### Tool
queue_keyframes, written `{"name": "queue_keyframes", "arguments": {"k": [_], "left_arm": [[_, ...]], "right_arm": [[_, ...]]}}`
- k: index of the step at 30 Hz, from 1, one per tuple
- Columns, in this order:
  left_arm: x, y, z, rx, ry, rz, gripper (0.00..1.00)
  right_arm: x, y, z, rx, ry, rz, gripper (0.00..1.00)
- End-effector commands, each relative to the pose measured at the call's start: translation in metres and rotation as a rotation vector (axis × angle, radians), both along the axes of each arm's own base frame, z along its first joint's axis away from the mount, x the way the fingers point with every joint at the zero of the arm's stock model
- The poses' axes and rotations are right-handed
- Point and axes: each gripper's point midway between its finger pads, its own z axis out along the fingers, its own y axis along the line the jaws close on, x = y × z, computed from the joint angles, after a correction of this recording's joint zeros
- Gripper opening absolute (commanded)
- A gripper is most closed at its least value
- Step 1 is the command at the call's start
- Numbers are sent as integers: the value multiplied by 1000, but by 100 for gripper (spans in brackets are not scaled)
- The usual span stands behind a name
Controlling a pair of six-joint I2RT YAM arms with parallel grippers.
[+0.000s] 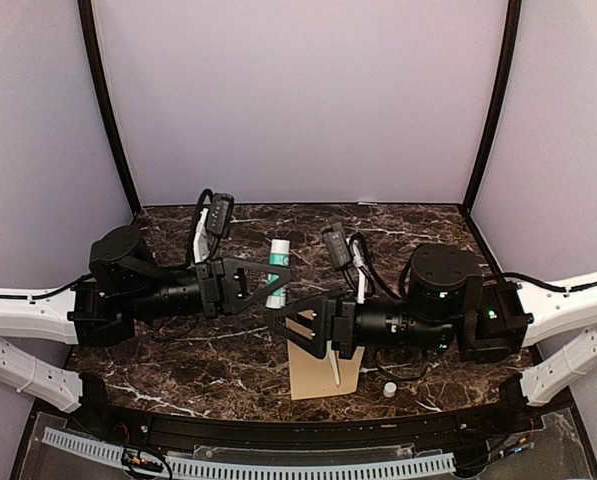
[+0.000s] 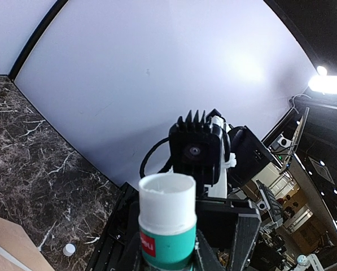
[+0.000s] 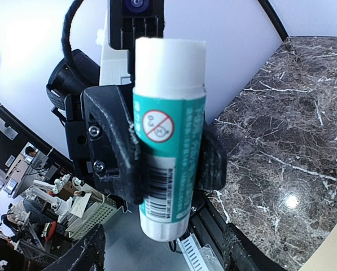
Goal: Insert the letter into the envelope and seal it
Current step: Place the solid glue cap at the center of the board, then unscrew the solid glue.
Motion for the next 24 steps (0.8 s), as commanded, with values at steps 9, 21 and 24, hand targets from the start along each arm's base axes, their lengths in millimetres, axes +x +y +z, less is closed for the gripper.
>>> {"name": "queue_keyframes", "arguments": {"k": [9, 21, 24], "left_arm": [[-6, 0, 33, -108, -25, -15, 1], [-15, -10, 33, -106, -35, -75, 1], [-16, -11, 32, -104, -35, -80, 1]], "right_arm": [[6, 1, 28, 87, -34, -42, 49], [16, -6, 29, 99, -20, -86, 35], [19, -8, 28, 104, -12, -96, 30]]}}
